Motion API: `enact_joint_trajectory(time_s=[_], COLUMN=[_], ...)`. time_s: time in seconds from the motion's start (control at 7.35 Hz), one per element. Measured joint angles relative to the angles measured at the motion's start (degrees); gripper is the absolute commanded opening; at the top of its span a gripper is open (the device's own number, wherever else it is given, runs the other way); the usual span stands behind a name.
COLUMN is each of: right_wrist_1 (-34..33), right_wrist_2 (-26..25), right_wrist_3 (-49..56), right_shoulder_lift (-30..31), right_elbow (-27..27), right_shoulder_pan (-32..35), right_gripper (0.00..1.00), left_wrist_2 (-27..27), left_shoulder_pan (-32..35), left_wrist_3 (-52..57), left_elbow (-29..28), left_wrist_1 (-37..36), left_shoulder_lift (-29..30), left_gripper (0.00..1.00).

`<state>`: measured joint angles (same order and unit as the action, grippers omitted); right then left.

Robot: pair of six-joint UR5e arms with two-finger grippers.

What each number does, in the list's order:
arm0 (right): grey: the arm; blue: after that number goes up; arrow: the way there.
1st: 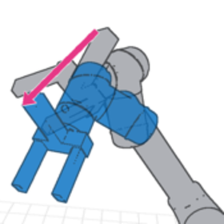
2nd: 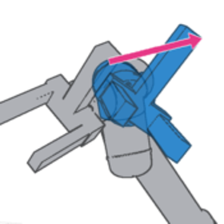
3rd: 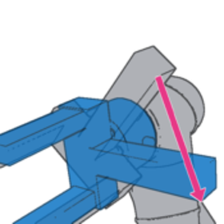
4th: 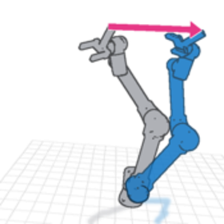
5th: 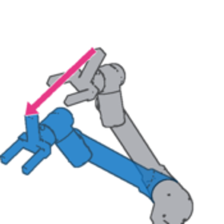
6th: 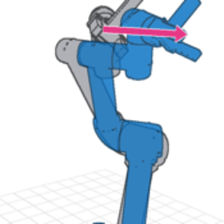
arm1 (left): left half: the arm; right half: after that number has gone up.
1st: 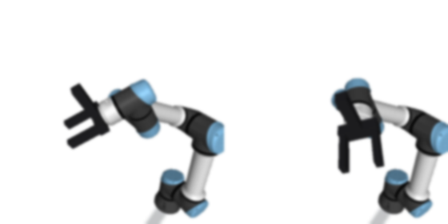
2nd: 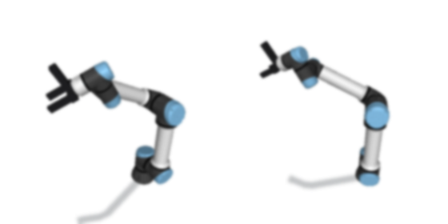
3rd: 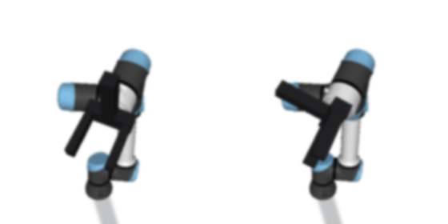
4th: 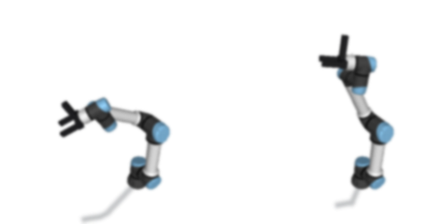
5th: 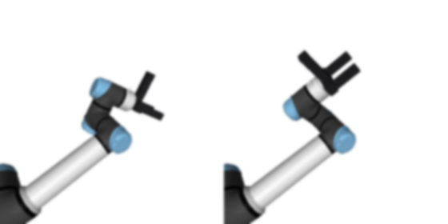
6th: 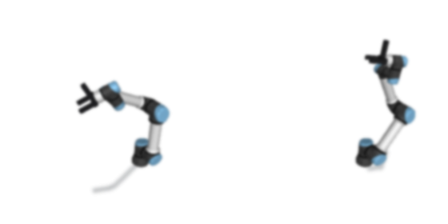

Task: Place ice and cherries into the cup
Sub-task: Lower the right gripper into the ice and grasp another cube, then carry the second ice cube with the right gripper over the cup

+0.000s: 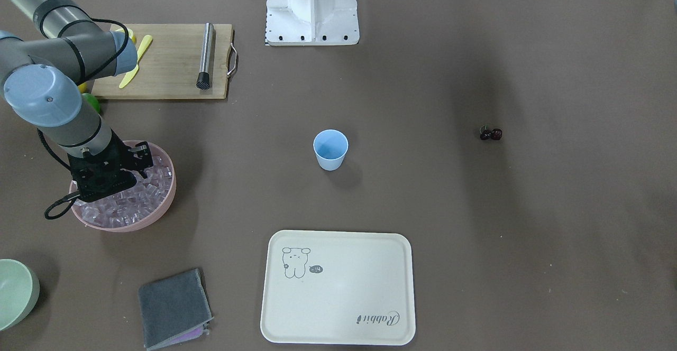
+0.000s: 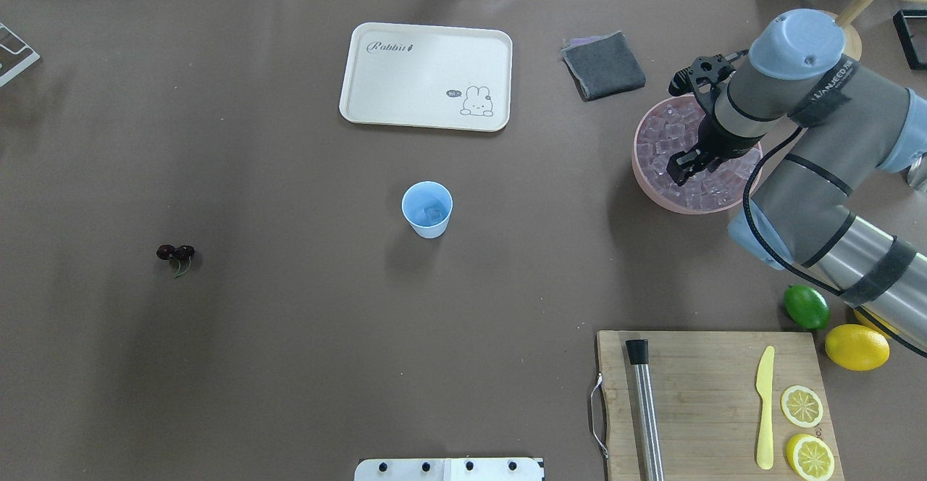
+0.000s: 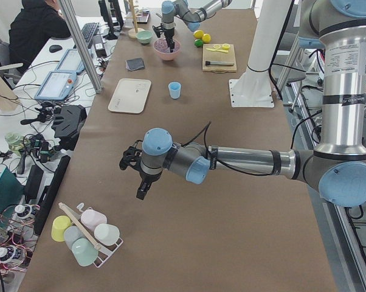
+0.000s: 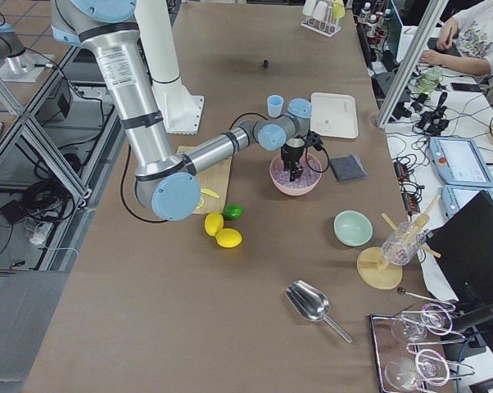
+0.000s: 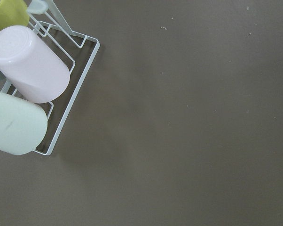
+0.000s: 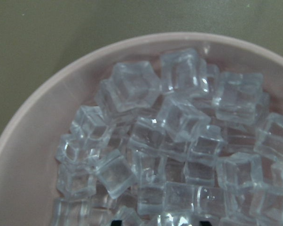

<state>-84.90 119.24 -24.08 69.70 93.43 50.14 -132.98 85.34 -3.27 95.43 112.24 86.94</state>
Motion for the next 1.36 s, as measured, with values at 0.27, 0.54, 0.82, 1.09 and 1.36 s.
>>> enact_joint_trajectory(time_s=[0.27, 0.54, 0.82, 1.09, 1.36], right_wrist_1=[0.0, 0.0, 0.0, 0.0, -0.7], right_wrist_2=[-0.4, -0.7, -0.8, -0.8, -0.7], right_wrist_3=[0.1, 0.1, 0.0, -0.1, -0.9], right_shoulder_lift=[0.3, 0.5, 0.6, 0.7, 0.6], right_elbow=[0.0, 0.2, 0.4, 1.0, 4.5], right_shoulder_pan=[-0.1, 0.0, 0.0, 0.0, 0.0], right_gripper=[0.34, 0.28, 0.16, 0.0, 0.0], left_wrist_2=[0.0, 0.0, 0.0, 0.0, 0.0], left_shoulder_pan=[0.0, 0.0, 0.0, 0.0, 0.0], left_wrist_3=[-0.1, -0.1, 0.0, 0.0, 0.0], left_elbow=[0.1, 0.1, 0.1, 0.1, 0.0], left_wrist_1=[0.0, 0.0, 0.0, 0.0, 0.0], left_shoulder_lift=[0.0, 0.0, -0.2, -0.4, -0.4], left_gripper=[0.98, 0.98, 0.98, 0.98, 0.98])
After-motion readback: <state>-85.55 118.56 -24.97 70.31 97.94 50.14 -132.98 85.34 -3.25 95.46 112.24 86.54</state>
